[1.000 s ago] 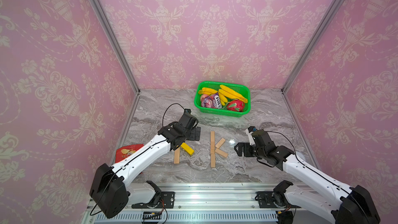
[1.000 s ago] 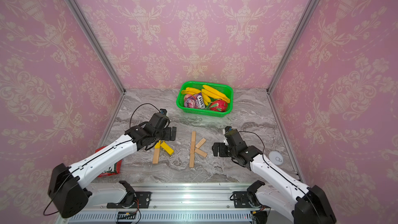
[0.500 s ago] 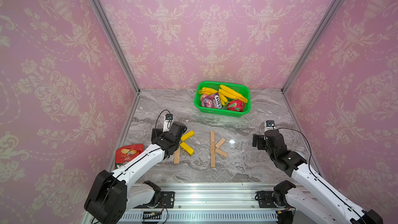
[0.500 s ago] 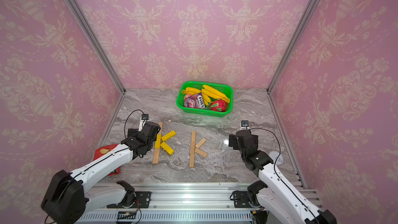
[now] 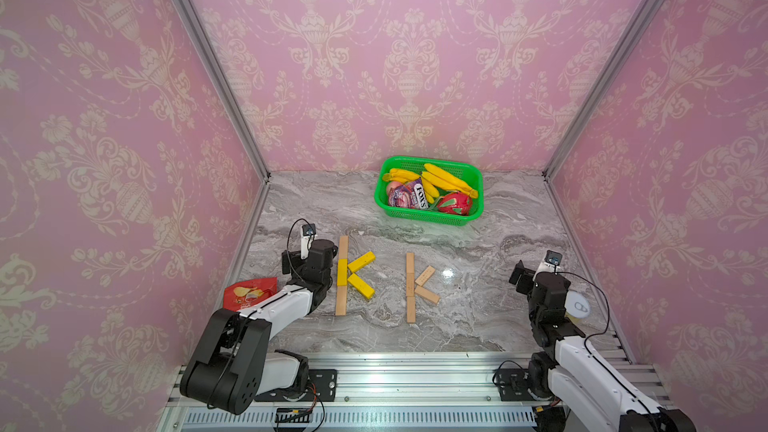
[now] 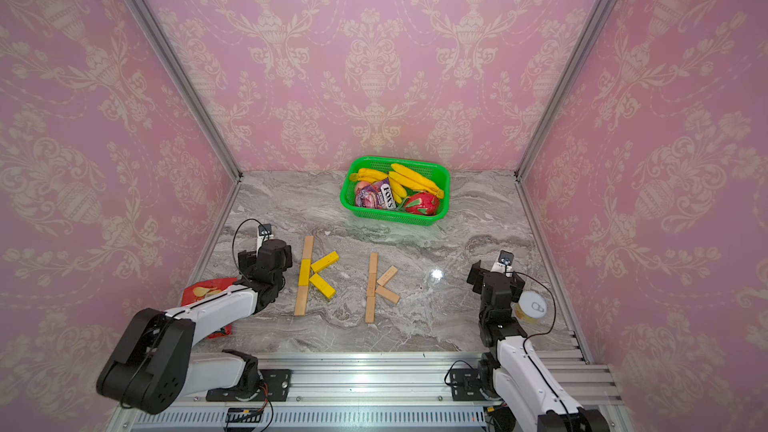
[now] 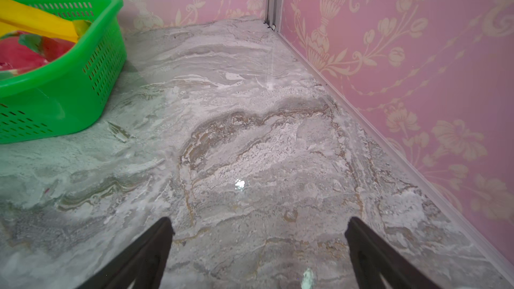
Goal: Assemble the letter k with building blocks
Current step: Reset both arms
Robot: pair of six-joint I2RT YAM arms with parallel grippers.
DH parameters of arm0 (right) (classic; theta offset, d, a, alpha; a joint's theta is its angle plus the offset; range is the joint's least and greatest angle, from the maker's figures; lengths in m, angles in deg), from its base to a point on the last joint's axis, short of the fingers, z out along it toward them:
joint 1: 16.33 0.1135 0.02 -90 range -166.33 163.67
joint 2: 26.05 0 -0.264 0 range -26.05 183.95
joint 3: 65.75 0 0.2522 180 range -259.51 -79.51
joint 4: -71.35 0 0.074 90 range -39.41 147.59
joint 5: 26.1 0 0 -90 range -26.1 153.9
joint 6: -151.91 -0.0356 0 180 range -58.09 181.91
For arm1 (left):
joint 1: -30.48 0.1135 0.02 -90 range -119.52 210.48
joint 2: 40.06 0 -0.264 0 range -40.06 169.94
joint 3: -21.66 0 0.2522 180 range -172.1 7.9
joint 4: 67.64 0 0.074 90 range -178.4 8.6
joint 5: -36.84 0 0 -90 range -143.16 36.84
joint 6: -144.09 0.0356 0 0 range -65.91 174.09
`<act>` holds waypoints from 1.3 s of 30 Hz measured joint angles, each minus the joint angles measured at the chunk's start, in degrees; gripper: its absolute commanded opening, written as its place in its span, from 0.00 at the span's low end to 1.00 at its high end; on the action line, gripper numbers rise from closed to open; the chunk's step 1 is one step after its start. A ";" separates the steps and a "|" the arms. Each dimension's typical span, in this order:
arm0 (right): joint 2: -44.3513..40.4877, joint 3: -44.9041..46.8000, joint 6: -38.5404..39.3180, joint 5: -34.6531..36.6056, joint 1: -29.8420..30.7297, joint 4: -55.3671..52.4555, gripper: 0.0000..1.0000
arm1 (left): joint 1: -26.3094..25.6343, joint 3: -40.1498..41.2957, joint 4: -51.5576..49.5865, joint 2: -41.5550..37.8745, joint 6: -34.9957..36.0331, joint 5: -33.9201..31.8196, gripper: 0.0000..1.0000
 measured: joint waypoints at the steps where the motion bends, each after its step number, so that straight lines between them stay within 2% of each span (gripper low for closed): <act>1: 1.62 -0.11 0.20 -1.11 -0.63 1.79 1.00 | 0.13 0.79 1.46 0.52 0.66 0.98 0.99; 8: 21.20 -5.40 6.43 -14.43 -2.19 14.08 1.00 | 1.86 1.62 13.46 4.00 5.44 7.37 0.99; 12: 29.03 -10.40 8.74 -22.86 -3.63 18.95 1.00 | 2.58 1.36 17.64 7.78 8.90 11.08 0.99; 15: 36.41 -10.19 8.87 -25.68 -4.39 29.77 1.00 | 3.63 1.36 20.98 10.38 10.19 12.94 0.99; 17: 39.67 -9.68 8.46 -25.27 -4.44 31.32 1.00 | 5.31 1.38 21.49 10.54 10.23 15.19 0.99; 24: 39.91 -12.41 7.63 -23.80 -4.37 30.25 1.00 | 13.62 1.77 27.69 13.79 7.80 25.05 0.99; 28: 39.91 -12.63 7.63 -23.34 -4.37 29.99 1.00 | 13.79 2.10 28.02 14.14 7.02 27.87 0.99; 39: 39.91 -12.63 7.63 -23.12 -4.26 29.68 1.00 | 13.99 2.10 28.26 14.14 6.34 30.47 0.99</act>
